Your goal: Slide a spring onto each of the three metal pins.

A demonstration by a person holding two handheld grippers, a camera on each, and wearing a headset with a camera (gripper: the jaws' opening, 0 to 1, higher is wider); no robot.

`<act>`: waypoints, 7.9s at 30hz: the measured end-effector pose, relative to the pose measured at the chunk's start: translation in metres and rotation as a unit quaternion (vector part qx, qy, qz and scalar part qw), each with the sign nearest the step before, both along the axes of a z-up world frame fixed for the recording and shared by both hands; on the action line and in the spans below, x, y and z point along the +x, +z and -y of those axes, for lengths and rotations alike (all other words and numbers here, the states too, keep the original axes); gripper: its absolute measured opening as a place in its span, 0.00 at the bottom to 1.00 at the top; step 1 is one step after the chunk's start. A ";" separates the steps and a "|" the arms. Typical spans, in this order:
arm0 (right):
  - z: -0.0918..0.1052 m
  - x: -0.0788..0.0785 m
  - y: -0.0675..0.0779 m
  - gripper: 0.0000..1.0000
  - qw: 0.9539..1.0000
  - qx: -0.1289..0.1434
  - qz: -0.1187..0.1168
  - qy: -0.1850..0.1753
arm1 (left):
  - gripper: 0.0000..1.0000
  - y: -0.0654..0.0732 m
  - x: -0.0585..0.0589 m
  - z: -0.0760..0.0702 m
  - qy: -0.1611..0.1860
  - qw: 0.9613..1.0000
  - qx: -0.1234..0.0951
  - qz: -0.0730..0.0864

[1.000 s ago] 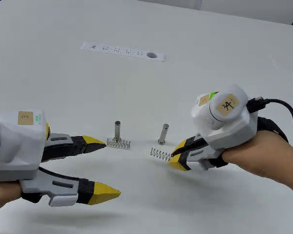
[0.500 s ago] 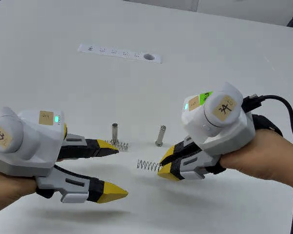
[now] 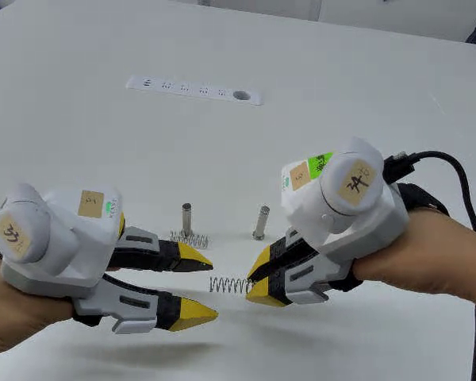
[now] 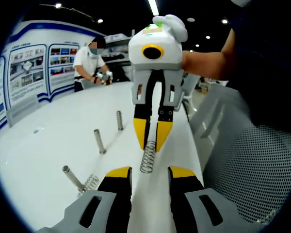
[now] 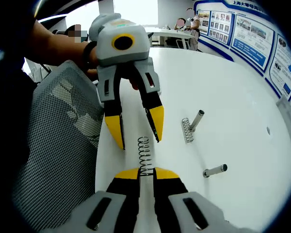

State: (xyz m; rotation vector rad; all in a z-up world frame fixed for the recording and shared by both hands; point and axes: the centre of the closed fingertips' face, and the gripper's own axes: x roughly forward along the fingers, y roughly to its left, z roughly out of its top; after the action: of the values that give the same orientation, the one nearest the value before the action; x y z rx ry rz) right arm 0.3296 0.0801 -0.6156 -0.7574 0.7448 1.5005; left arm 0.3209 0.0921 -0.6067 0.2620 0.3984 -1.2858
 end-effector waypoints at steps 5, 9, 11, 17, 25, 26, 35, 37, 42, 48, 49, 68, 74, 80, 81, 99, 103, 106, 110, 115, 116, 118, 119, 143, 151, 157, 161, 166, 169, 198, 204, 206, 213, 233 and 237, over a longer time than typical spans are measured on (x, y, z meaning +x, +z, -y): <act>-0.002 -0.005 0.002 0.11 1.000 0.000 -0.002 0.012 | 0.24 0.001 -0.003 0.002 -0.012 1.000 0.002 0.005; -0.003 -0.008 0.002 0.11 1.000 0.001 -0.002 0.020 | 0.14 0.000 -0.007 0.005 -0.026 1.000 0.005 0.002; -0.002 -0.011 0.003 0.11 1.000 -0.001 -0.005 0.024 | 0.13 -0.001 -0.007 0.005 -0.026 1.000 0.006 0.004; -0.004 -0.011 0.012 0.11 1.000 0.011 -0.010 0.020 | 0.12 -0.002 -0.007 0.004 -0.026 1.000 0.010 0.005; -0.016 -0.013 0.031 0.11 0.999 0.043 -0.015 0.016 | 0.11 -0.003 -0.007 0.000 -0.026 1.000 0.013 0.006; -0.018 -0.013 0.033 0.11 0.999 0.048 -0.014 0.016 | 0.11 -0.003 -0.007 0.000 -0.026 1.000 0.013 0.007; -0.025 -0.014 0.038 0.12 0.998 0.053 -0.014 0.018 | 0.10 -0.002 -0.007 0.000 -0.028 0.999 0.016 0.013; -0.026 -0.013 0.039 0.12 0.998 0.056 -0.016 0.015 | 0.10 -0.001 -0.007 0.000 -0.027 0.999 0.014 0.014; -0.026 -0.012 0.038 0.12 0.998 0.063 -0.028 0.005 | 0.10 0.009 -0.003 0.002 -0.018 1.000 -0.017 0.013; -0.027 -0.013 0.036 0.12 0.997 0.070 -0.034 0.001 | 0.09 0.010 -0.003 0.003 -0.019 0.999 -0.022 0.013; -0.027 -0.012 0.037 0.13 0.997 0.072 -0.034 0.001 | 0.09 0.011 -0.003 0.003 -0.019 0.999 -0.024 0.012; -0.031 -0.011 0.044 0.12 0.996 0.082 -0.029 0.002 | 0.11 0.014 0.000 0.005 -0.006 0.999 -0.032 0.002; -0.026 -0.004 0.046 0.12 0.997 0.073 -0.023 -0.003 | 0.13 0.013 0.003 -0.004 0.006 1.000 -0.029 -0.002; -0.013 0.008 0.046 0.12 0.998 0.058 -0.015 -0.020 | 0.18 0.010 0.006 -0.017 0.033 0.999 -0.032 -0.005; -0.011 0.010 0.047 0.12 0.998 0.056 -0.014 -0.023 | 0.20 0.010 0.006 -0.019 0.036 0.999 -0.034 -0.005; 0.021 0.056 0.058 0.12 0.997 0.007 0.028 -0.076 | 0.39 0.010 0.012 -0.055 0.121 0.991 -0.061 -0.012; 0.021 0.067 0.062 0.12 0.996 -0.003 0.042 -0.075 | 0.40 0.011 0.012 -0.059 0.131 0.989 -0.063 -0.011; 0.022 0.074 0.062 0.12 0.996 -0.016 0.050 -0.073 | 0.41 0.012 0.012 -0.059 0.137 0.988 -0.066 -0.010; 0.023 0.084 0.060 0.12 0.995 -0.028 0.059 -0.073 | 0.42 0.010 0.010 -0.058 0.137 0.989 -0.063 -0.011; 0.021 0.094 0.057 0.12 0.995 -0.037 0.065 -0.069 | 0.44 0.009 0.010 -0.058 0.138 0.989 -0.060 -0.010; 0.020 0.096 0.057 0.12 0.995 -0.038 0.066 -0.068 | 0.45 0.009 0.011 -0.058 0.138 0.989 -0.060 -0.009; 0.019 0.100 0.055 0.12 0.995 -0.045 0.070 -0.063 | 0.45 0.010 0.011 -0.058 0.140 0.988 -0.058 -0.007; 0.018 0.102 0.054 0.12 0.994 -0.047 0.070 -0.062 | 0.46 0.010 0.012 -0.058 0.140 0.988 -0.057 -0.006; 0.011 0.113 0.032 0.12 0.994 -0.087 0.061 -0.039 | 0.56 0.005 0.013 -0.068 0.167 0.984 -0.058 -0.011; 0.011 0.113 0.024 0.12 0.992 -0.104 0.059 -0.036 | 0.55 0.003 0.012 -0.071 0.169 0.984 -0.061 -0.012; 0.012 0.115 0.015 0.12 0.991 -0.115 0.056 -0.037 | 0.55 0.003 0.012 -0.072 0.170 0.983 -0.064 -0.012; 0.012 0.115 0.006 0.12 0.991 -0.122 0.049 -0.040 | 0.55 0.002 0.012 -0.073 0.170 0.983 -0.066 -0.013; 0.012 0.116 -0.003 0.12 0.989 -0.131 0.046 -0.041 | 0.55 0.001 0.012 -0.073 0.171 0.983 -0.067 -0.015; 0.012 0.117 -0.009 0.12 0.989 -0.135 0.043 -0.043 | 0.55 -0.001 0.012 -0.074 0.171 0.983 -0.067 -0.016; -0.003 0.107 0.002 0.19 0.993 -0.087 0.055 -0.050 | 0.55 0.002 0.012 -0.072 0.170 0.983 -0.063 -0.016; -0.030 0.094 0.014 0.19 0.997 -0.046 0.046 -0.048 | 0.55 0.003 0.012 -0.071 0.168 0.984 -0.060 -0.014; -0.036 0.090 0.010 0.19 0.997 -0.045 0.045 -0.046 | 0.54 0.004 0.013 -0.071 0.168 0.984 -0.061 -0.013; -0.051 0.078 -0.011 0.18 0.997 -0.052 0.032 -0.036 | 0.54 0.003 0.011 -0.075 0.173 0.983 -0.061 -0.014; -0.065 0.083 -0.048 0.13 0.997 -0.060 0.020 -0.042 | 0.53 -0.002 0.012 -0.078 0.176 0.983 -0.056 -0.021; -0.066 0.082 -0.049 0.12 0.997 -0.061 0.022 -0.039 | 0.53 -0.002 0.012 -0.079 0.177 0.982 -0.055 -0.023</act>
State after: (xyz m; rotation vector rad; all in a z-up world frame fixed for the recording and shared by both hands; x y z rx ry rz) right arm 0.4119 0.1457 -0.6643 -0.8419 0.8289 1.3729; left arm 0.3328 0.1707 -0.6092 0.0635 0.3915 -0.9610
